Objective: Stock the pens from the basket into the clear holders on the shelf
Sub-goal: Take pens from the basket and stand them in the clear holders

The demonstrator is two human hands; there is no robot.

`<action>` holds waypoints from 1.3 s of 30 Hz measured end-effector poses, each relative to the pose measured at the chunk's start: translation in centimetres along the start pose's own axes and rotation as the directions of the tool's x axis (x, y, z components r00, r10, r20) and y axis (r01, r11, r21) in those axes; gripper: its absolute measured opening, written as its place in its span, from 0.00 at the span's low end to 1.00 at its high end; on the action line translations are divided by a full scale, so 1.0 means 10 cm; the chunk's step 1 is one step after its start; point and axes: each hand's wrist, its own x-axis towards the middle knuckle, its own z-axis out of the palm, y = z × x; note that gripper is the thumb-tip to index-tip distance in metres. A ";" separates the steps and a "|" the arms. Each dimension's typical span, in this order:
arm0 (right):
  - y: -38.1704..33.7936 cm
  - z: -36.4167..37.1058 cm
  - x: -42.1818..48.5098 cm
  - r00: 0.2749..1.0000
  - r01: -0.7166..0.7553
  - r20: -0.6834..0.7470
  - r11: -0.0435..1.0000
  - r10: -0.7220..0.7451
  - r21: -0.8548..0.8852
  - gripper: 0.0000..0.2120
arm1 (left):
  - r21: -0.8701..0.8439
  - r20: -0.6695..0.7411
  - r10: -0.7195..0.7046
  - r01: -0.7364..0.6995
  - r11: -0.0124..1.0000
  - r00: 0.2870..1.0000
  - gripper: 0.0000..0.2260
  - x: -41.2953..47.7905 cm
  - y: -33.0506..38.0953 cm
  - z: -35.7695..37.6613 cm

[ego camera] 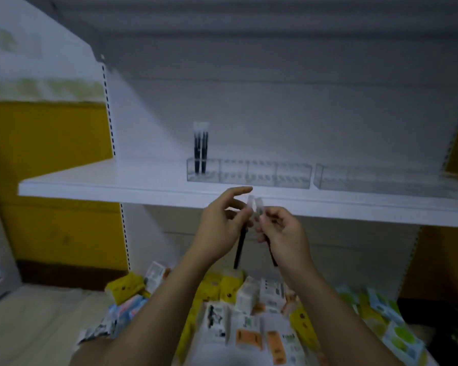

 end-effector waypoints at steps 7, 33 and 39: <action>-0.52 0.18 0.54 0.987 0.160 -0.008 0.985 -0.160 -0.066 0.06 | 0.000 -0.081 0.099 -0.099 0.995 0.992 0.10 0.61 0.35 -0.43; -0.69 1.19 2.10 0.886 0.455 -0.016 0.874 -0.464 -0.170 0.17 | 0.230 -0.270 0.185 -0.123 0.965 0.945 0.09 1.93 -0.03 -1.31; -0.62 1.20 2.11 0.912 0.411 0.159 0.856 -0.379 -0.313 0.15 | 0.339 -0.193 0.160 -0.088 0.937 0.968 0.06 1.93 -0.20 -1.22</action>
